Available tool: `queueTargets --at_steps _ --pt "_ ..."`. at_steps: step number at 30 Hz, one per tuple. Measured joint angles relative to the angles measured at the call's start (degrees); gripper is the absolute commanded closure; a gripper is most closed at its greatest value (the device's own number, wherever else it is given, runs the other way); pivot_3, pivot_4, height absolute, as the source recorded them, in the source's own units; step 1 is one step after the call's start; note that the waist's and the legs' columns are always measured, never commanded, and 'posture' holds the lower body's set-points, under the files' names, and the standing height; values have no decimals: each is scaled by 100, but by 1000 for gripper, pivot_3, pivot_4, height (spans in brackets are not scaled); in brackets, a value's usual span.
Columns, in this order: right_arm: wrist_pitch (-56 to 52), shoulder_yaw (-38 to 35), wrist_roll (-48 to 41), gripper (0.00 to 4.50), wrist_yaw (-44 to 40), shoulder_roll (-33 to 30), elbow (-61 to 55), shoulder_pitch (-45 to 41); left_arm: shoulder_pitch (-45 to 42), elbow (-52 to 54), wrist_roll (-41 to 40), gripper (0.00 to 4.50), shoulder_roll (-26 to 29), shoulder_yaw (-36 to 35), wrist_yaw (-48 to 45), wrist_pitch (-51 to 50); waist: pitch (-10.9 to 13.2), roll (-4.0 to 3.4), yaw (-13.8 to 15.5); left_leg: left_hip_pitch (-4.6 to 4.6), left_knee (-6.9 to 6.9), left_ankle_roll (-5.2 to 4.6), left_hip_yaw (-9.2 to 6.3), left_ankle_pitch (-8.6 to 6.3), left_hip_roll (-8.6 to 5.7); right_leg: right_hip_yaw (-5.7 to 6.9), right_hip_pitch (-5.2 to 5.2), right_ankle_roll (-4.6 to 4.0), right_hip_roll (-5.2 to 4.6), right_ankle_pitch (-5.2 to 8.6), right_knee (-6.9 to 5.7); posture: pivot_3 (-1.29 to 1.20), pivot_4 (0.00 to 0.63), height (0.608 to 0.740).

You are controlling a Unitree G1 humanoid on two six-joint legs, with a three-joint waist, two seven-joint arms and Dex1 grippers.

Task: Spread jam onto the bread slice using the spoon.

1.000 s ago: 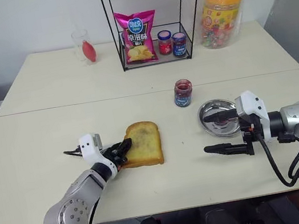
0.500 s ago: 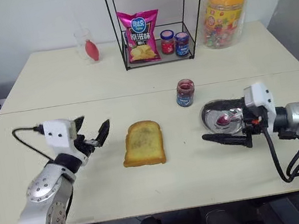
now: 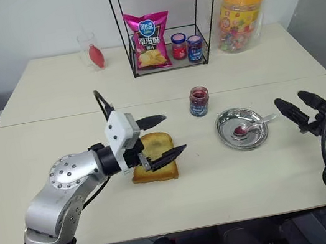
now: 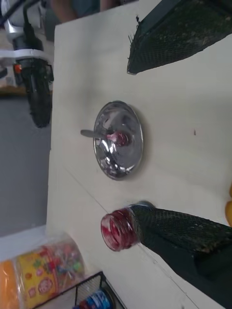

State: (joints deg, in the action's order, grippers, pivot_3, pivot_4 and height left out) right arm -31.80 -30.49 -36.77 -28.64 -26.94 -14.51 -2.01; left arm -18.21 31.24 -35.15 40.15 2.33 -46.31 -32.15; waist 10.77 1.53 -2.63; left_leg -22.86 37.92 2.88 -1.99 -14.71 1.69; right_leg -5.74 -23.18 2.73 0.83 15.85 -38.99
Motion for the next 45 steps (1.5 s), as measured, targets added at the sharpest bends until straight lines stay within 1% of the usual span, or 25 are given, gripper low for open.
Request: queueTargets --at_steps 5,7,9,11,14,19,23,25,26,32,33,34,35,36,44,45 --pt "-3 69 -45 0 472 624 358 46 -45 -125 300 5 71 306 -345 204 -3 -8 -68 3 -4 0 -1 0 1 1 -1 0 2 0 -1 0 150 740" --pt "-3 123 -90 0 622 938 692 -166 12 -280 536 5 170 433 -562 443 -5 -12 -95 6 -2 -1 3 0 4 -2 -1 -3 4 -1 -2 0 150 740" --pt "2 160 -154 0 709 1105 987 -343 66 -350 668 5 169 503 -683 565 0 -23 -87 3 -2 -1 5 1 2 -3 -2 -2 3 -1 -2 0 150 740" --pt "54 153 -167 0 772 1183 1370 -604 65 -385 765 5 144 561 -737 659 0 -24 -75 2 -2 -1 5 1 1 -3 -2 -2 2 -1 0 0 150 740" --pt "165 143 -175 0 755 1219 1644 -823 69 -386 839 5 110 616 -795 676 -1 -24 -72 0 -4 -1 3 0 2 -1 -2 -2 2 -1 2 0 150 740" --pt "280 122 -295 0 679 1248 2056 -1113 79 -379 896 5 56 637 -806 675 -1 -24 -86 4 -1 -2 8 1 3 -6 0 4 2 -6 1 0 150 740" --pt "230 106 -440 0 595 1239 2173 -1175 80 -348 913 5 41 639 -800 635 -2 -24 -95 7 0 -3 8 2 3 -8 1 5 3 -8 0 0 150 740" --pt "182 110 -488 378 570 1232 2175 -1183 80 -333 916 0 34 639 -796 630 -2 -24 -105 6 -1 -3 9 1 3 -9 1 5 3 -7 0 0 150 740" --pt "125 123 -502 487 544 1223 2175 -1190 80 -325 916 0 33 639 -795 621 -2 -24 -110 6 -2 -3 9 1 3 -9 0 5 3 -7 1 0 150 740" --pt "-88 326 -518 2001 452 1212 2235 -1241 79 -261 918 0 31 639 -792 571 -2 -25 -109 5 -3 -3 8 1 4 -8 -1 5 4 -7 1 0 150 740" --pt "-108 342 -521 2097 430 1209 2261 -1262 79 -262 918 0 31 639 -791 550 -2 -25 -108 4 -2 -3 9 1 4 -8 -1 5 4 -7 1 0 150 740" --pt "-114 366 -522 2385 384 1200 2277 -1293 77 -262 918 0 30 639 -789 521 -2 -24 -114 5 -2 -3 10 1 4 -9 -1 6 4 -7 1 0 150 740" --pt "-114 375 -527 2792 359 1200 2283 -1327 75 -261 919 0 25 639 -783 504 -2 -24 -116 6 0 -3 11 1 4 -11 0 7 4 -8 2 0 150 740" --pt "-114 375 -528 2842 354 1199 2285 -1333 75 -261 919 0 25 639 -781 502 -3 -24 -116 6 0 -3 11 1 4 -11 0 7 4 -8 2 0 150 740" --pt "-120 345 -738 4417 208 1170 2321 -1456 75 -251 929 0 22 639 -680 401 -4 -22 -106 5 2 -3 11 1 3 -11 2 10 3 -8 3 0 150 740" --pt "-123 333 -791 4472 193 1170 2321 -1485 75 -249 930 0 22 639 -677 397 -4 -22 -105 6 2 -3 11 1 2 -11 2 10 3 -9 3 0 150 740"
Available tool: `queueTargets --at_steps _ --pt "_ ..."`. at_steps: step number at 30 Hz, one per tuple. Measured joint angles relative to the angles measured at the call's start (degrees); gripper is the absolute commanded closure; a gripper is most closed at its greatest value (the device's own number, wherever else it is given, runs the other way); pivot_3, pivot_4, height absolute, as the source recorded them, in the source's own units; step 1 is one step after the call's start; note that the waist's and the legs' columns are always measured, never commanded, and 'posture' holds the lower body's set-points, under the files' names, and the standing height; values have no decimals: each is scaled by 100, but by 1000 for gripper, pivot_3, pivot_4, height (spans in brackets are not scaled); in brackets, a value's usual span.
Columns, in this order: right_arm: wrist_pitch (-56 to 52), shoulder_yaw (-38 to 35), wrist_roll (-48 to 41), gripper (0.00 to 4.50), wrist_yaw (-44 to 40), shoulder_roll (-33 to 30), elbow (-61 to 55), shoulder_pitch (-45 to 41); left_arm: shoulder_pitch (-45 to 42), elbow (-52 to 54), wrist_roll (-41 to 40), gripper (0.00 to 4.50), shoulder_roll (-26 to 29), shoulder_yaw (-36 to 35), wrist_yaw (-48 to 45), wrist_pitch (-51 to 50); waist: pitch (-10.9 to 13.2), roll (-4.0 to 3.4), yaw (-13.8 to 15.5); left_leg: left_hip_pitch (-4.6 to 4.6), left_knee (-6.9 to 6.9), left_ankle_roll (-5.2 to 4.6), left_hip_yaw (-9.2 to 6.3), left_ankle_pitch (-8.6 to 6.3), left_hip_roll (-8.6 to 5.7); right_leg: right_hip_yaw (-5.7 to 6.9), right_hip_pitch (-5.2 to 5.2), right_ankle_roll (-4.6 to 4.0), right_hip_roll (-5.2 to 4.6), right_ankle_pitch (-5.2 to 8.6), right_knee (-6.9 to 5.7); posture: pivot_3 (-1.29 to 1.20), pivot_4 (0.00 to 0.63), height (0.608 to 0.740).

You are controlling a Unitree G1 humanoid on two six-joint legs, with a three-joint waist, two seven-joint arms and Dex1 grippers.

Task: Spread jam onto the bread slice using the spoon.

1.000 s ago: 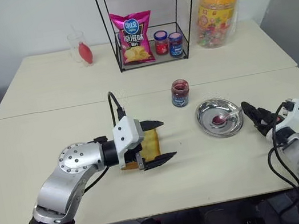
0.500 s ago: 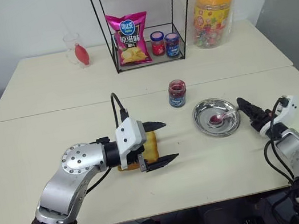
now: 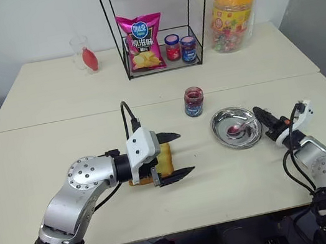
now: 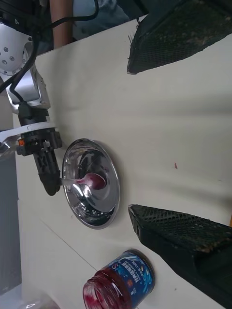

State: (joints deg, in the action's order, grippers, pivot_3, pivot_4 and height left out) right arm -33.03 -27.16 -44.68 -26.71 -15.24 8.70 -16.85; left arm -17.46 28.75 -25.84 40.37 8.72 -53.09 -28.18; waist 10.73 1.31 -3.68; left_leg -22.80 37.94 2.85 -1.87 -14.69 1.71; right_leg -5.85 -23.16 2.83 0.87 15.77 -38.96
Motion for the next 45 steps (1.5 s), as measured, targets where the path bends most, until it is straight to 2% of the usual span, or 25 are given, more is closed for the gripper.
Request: queueTargets --at_steps 10,15,18,21,27,30,37,45 --pt "-282 4 -353 4472 -43 -165 -262 37 0 9 19 0 1 -45 114 -38 0 -1 25 -2 -3 0 -2 0 0 2 -2 0 0 1 1 0 150 740" --pt "-626 301 -385 4472 -69 -694 -1422 208 106 -13 -55 0 -6 -462 395 -205 9 -16 13 -9 -5 0 0 0 1 -2 -11 1 0 1 1 0 150 740" --pt "-764 447 -500 4472 -25 -917 -2083 -233 169 -33 -132 0 -23 -762 598 -311 9 -15 -10 -7 -5 0 -4 0 3 3 -10 1 1 1 0 0 150 740" --pt "-761 655 -423 4472 105 -969 -2184 -733 212 -116 -240 0 -49 -952 666 -431 9 -15 -14 -7 -3 0 -3 0 2 3 -10 1 1 1 0 0 150 740" --pt "-291 1602 541 4472 194 -836 -1609 -2180 195 -485 -346 0 -201 -1178 830 -529 9 -14 -5 -15 -6 0 -5 0 2 8 -14 -9 0 -4 4 0 150 740" --pt "-125 1911 839 4472 178 -677 -1188 -2538 188 -491 -428 0 -262 -1227 905 -586 9 -14 28 -22 -10 0 -7 -1 0 11 -19 -26 -4 -14 7 0 150 740" --pt "643 2405 1672 4472 -102 -544 -309 -2832 189 -301 -683 0 -385 -1361 1266 -940 9 -14 46 -24 -9 0 -11 -2 -1 16 -20 -27 -8 -15 6 0 150 740" --pt "1319 2638 2250 4472 -414 -426 304 -2883 190 -85 -819 0 -384 -1368 1501 -1155 9 -14 39 -20 -9 0 -13 -1 -1 17 -20 -28 -7 -15 0 0 150 740"
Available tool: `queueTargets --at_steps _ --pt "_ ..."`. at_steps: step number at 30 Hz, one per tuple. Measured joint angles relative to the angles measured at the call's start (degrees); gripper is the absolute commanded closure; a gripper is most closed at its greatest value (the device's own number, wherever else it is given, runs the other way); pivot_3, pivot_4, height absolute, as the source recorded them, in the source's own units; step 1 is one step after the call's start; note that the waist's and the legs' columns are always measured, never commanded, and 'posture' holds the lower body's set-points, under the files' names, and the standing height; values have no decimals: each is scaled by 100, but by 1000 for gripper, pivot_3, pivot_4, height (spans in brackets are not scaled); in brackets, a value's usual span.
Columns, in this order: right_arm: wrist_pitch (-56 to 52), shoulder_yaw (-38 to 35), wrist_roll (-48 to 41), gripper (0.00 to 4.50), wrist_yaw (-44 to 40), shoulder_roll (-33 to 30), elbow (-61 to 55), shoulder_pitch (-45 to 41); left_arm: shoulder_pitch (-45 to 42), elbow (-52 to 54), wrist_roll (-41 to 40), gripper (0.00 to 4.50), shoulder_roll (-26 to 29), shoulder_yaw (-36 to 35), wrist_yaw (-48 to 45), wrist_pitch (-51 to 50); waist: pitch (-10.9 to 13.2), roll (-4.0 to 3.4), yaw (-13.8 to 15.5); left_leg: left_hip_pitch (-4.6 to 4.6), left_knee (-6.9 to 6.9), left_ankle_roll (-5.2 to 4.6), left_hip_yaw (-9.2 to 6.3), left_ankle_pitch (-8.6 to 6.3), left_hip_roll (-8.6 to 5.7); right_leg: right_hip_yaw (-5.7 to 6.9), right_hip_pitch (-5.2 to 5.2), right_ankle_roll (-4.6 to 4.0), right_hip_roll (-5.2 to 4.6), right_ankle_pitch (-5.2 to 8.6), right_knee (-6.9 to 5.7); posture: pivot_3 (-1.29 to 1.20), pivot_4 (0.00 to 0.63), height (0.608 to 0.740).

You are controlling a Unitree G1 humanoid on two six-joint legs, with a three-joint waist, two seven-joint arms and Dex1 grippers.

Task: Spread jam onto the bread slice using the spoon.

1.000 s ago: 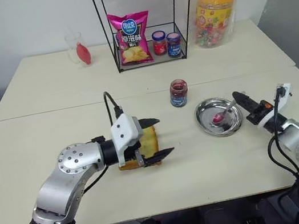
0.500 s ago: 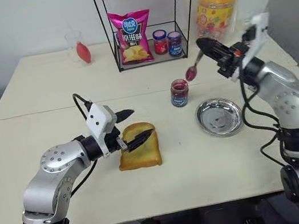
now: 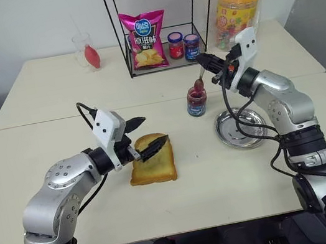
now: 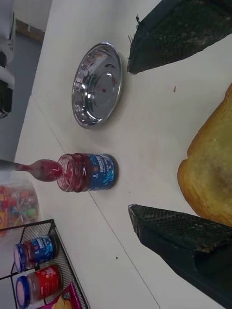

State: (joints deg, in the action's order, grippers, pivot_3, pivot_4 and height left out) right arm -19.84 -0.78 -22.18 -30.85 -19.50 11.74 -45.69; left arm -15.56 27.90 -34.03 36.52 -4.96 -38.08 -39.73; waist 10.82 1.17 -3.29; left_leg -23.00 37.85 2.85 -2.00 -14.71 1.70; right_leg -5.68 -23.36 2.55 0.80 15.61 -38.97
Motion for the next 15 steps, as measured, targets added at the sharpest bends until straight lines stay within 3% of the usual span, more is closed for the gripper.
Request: queueTargets --at_steps 15 --pt "1154 434 1067 4472 -175 228 1002 -1 88 -53 45 0 204 -38 -146 137 0 0 -2 1 -1 0 0 0 0 0 0 -1 0 -1 0 0 150 740"
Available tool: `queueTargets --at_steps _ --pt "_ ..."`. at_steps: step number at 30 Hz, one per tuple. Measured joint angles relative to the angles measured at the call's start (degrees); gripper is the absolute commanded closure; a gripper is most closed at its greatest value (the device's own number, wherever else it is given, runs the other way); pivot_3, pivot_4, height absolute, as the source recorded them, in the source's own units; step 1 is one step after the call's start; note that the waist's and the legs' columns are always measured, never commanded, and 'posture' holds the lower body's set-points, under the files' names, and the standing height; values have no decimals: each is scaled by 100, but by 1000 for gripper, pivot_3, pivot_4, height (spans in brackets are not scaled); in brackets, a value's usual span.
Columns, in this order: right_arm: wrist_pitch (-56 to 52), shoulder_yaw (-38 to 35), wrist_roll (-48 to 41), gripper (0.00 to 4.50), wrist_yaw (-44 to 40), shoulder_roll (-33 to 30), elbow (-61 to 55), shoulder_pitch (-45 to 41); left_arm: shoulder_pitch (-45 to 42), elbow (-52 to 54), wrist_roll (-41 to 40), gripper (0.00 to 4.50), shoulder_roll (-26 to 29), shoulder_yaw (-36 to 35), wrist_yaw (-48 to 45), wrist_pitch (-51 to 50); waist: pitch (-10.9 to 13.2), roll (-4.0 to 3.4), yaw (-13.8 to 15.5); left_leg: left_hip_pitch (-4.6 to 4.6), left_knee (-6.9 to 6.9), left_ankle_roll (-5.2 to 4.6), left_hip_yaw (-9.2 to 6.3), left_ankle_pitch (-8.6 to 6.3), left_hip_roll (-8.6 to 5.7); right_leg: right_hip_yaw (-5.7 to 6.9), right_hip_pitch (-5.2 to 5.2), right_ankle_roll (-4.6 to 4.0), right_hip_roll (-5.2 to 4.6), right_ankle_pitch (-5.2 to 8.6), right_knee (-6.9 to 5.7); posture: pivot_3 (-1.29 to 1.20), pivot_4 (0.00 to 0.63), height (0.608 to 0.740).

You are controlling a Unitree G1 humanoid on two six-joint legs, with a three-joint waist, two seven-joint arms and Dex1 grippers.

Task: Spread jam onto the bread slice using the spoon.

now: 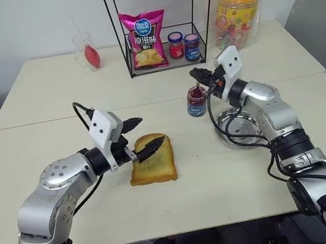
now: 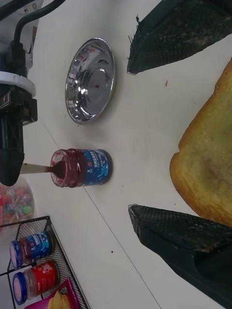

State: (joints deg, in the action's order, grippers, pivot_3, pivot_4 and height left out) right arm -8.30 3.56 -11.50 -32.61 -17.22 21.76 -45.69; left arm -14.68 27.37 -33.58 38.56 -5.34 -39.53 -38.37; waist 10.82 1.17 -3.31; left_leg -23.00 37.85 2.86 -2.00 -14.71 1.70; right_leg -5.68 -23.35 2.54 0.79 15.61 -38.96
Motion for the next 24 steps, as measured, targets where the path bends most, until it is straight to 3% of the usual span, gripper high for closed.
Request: queueTargets --at_steps 10,24 --pt "-210 -62 56 4472 62 230 331 8 127 -4 234 0 30 97 -127 203 0 0 -1 0 1 0 -1 0 0 0 0 -1 0 0 -1 0 150 740" --pt "-2193 -1368 -1274 4472 642 644 271 -194 128 -122 356 0 -20 124 -245 385 0 -1 -6 0 -1 0 -2 0 0 1 0 -1 1 0 -2 0 150 740"
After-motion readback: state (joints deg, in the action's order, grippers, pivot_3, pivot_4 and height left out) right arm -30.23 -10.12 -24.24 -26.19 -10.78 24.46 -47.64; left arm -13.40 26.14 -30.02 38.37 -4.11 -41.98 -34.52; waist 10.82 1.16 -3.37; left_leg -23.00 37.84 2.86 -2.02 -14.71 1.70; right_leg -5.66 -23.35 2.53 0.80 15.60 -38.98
